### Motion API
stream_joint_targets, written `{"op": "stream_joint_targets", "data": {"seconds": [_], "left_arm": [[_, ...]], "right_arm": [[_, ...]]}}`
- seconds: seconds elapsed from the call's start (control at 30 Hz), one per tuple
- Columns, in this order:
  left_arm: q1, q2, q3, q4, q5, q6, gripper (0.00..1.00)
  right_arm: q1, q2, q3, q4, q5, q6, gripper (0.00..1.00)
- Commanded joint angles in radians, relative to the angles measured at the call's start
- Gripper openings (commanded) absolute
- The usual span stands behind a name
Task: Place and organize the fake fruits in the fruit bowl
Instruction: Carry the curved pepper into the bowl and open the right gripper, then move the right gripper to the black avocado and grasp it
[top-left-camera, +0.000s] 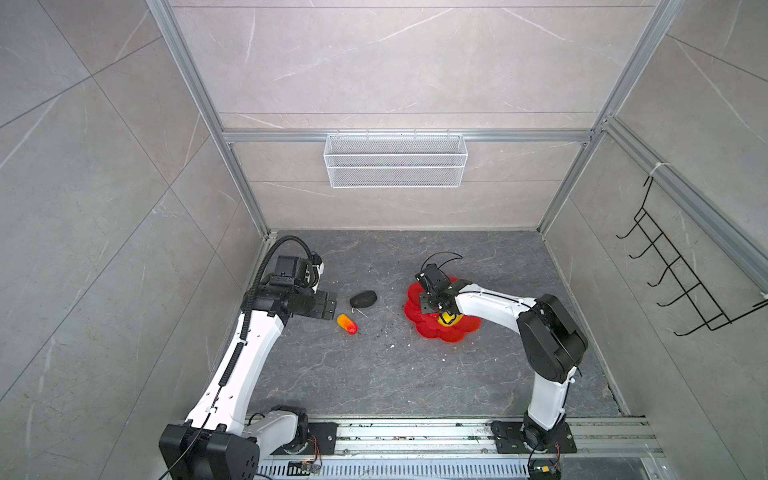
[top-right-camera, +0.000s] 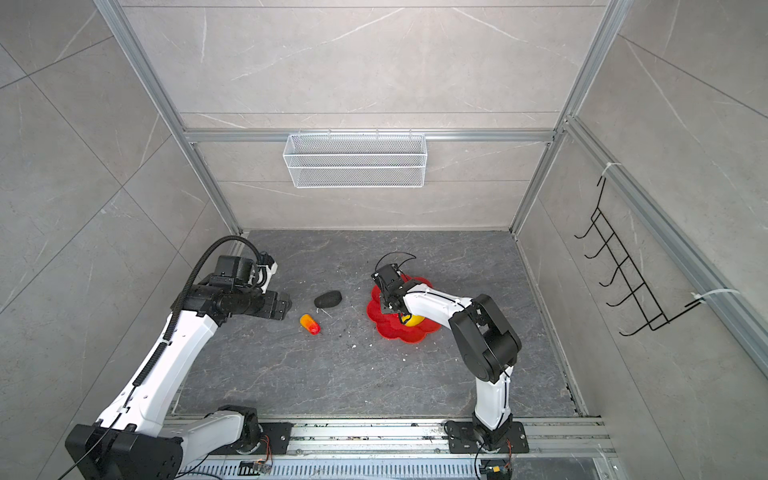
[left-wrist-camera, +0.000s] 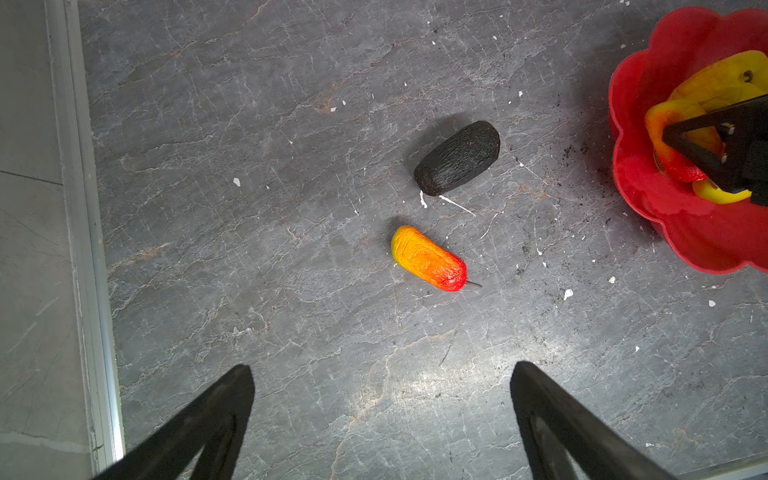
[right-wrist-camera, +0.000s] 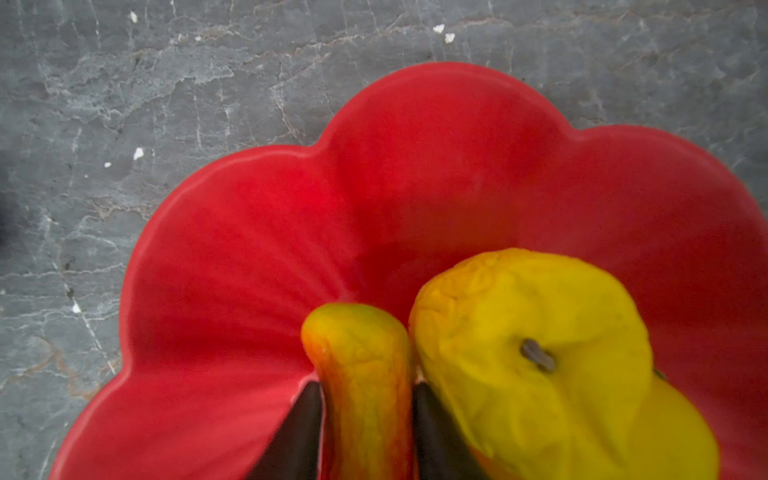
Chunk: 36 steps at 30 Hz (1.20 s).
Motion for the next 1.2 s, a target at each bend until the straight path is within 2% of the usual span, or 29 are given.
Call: {"op": "stream_joint_targets", "data": {"seconds": [0.0, 0.13, 0.27, 0.4, 0.47, 0.5, 0.63, 0.9, 1.03, 1.17], "left_arm": [[0.005, -0.016, 0.002, 0.011, 0.015, 0.022, 1.00], [0.005, -0.015, 0.002, 0.011, 0.016, 0.022, 1.00], [0.005, -0.015, 0.002, 0.011, 0.016, 0.022, 1.00], [0.005, -0.016, 0.003, 0.011, 0.015, 0.022, 1.00], [0.005, -0.016, 0.003, 0.011, 0.014, 0.021, 1.00], [0.005, -0.015, 0.002, 0.011, 0.014, 0.020, 1.00], [0.005, -0.016, 0.003, 0.011, 0.015, 0.020, 1.00], [0.005, -0.019, 0.004, 0.009, 0.009, 0.020, 1.00], [0.006, -0.016, 0.004, 0.010, 0.008, 0.022, 1.00], [0.005, -0.018, 0.003, 0.010, 0.007, 0.022, 1.00]], "right_arm": [[-0.001, -0.011, 0.017, -0.014, 0.022, -0.003, 0.52], [0.001, -0.047, 0.021, -0.033, 0.022, -0.019, 0.57], [0.030, -0.104, 0.019, -0.026, -0.003, -0.088, 0.61], [0.098, -0.163, 0.037, -0.009, -0.033, -0.204, 0.79], [0.125, -0.170, 0.055, 0.006, -0.096, -0.260, 0.85], [0.136, -0.164, 0.069, 0.018, -0.151, -0.293, 1.00], [0.171, -0.060, 0.166, 0.036, -0.315, -0.393, 1.00], [0.187, 0.238, 0.484, -0.023, -0.489, -0.605, 1.00], [0.182, 0.359, 0.633, -0.112, -0.498, -0.719, 1.00], [0.174, 0.471, 0.787, -0.222, -0.488, -0.768, 1.00]]}}
